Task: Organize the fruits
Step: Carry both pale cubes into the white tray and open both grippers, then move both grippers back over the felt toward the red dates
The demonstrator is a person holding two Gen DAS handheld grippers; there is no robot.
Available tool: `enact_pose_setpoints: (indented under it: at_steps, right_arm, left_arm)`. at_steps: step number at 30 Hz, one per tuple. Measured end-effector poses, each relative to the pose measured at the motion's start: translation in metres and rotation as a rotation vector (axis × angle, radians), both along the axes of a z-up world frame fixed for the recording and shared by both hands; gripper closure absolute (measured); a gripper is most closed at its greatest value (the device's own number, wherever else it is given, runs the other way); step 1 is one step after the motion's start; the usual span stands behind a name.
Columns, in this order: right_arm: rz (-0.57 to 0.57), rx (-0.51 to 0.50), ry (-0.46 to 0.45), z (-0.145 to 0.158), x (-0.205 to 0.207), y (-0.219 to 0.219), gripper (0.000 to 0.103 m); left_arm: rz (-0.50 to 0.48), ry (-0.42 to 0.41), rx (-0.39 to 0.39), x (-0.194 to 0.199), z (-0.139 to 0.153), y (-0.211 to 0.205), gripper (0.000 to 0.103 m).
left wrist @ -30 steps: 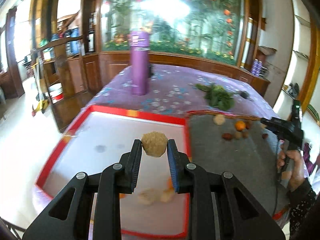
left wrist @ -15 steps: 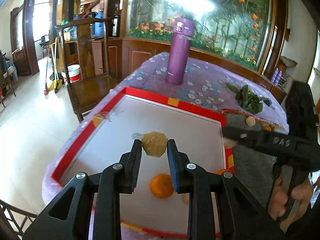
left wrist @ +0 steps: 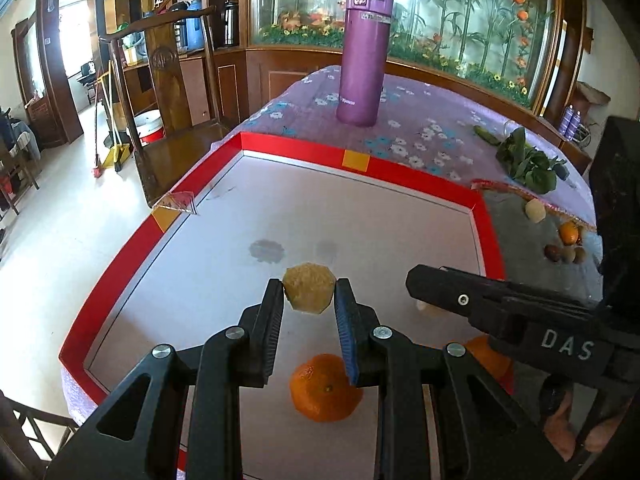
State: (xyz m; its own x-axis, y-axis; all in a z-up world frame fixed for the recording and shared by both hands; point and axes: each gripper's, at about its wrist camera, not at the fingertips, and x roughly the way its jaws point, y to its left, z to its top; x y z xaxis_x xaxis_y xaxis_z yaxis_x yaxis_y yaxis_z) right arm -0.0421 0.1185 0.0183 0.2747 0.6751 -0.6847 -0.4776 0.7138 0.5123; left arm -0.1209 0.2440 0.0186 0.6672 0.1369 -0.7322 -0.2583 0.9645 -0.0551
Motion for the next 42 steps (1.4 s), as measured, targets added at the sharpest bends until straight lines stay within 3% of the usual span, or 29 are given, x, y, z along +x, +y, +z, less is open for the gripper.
enact_pose_setpoints:
  at_steps: [8, 10, 11, 12, 16, 22, 26, 37, 40, 42]
  right_arm:
    - [0.004, 0.117, 0.033, 0.004, 0.003, -0.014, 0.070]
    - [-0.012, 0.151, 0.027, 0.008, 0.005, -0.023, 0.068]
    - [-0.019, 0.159, 0.022, 0.011, 0.006, -0.026, 0.067]
    - [-0.029, 0.165, 0.015, 0.014, 0.007, -0.032, 0.067]
    - [-0.083, 0.179, -0.005, 0.024, 0.015, -0.063, 0.064]
    - [-0.189, 0.166, -0.040, 0.038, 0.027, -0.133, 0.063]
    - [-0.262, 0.158, -0.042, 0.039, 0.038, -0.187, 0.061]
    - [-0.552, 0.184, -0.006, 0.011, 0.041, -0.338, 0.058]
    - [-0.603, 0.172, 0.003, 0.001, 0.041, -0.355, 0.058]
    - [-0.612, 0.173, 0.055, -0.010, 0.047, -0.357, 0.058]
  left_arm:
    - [0.007, 0.017, -0.009, -0.003, -0.001, 0.001, 0.075]
    - [0.014, 0.006, -0.007, -0.005, 0.004, 0.001, 0.060]
    - [0.022, -0.003, -0.001, -0.007, 0.007, 0.001, 0.047]
    - [0.024, -0.018, 0.004, -0.009, 0.010, 0.001, 0.042]
    - [-0.001, -0.052, 0.025, -0.014, 0.025, -0.010, 0.042]
    - [-0.146, -0.099, 0.080, -0.017, 0.045, -0.055, 0.042]
    - [-0.248, -0.117, 0.111, -0.012, 0.052, -0.090, 0.034]
    - [-0.449, -0.064, 0.110, 0.011, 0.047, -0.168, 0.034]
    - [-0.455, -0.049, 0.131, 0.024, 0.041, -0.179, 0.034]
    - [-0.459, -0.023, 0.120, 0.034, 0.036, -0.184, 0.034]
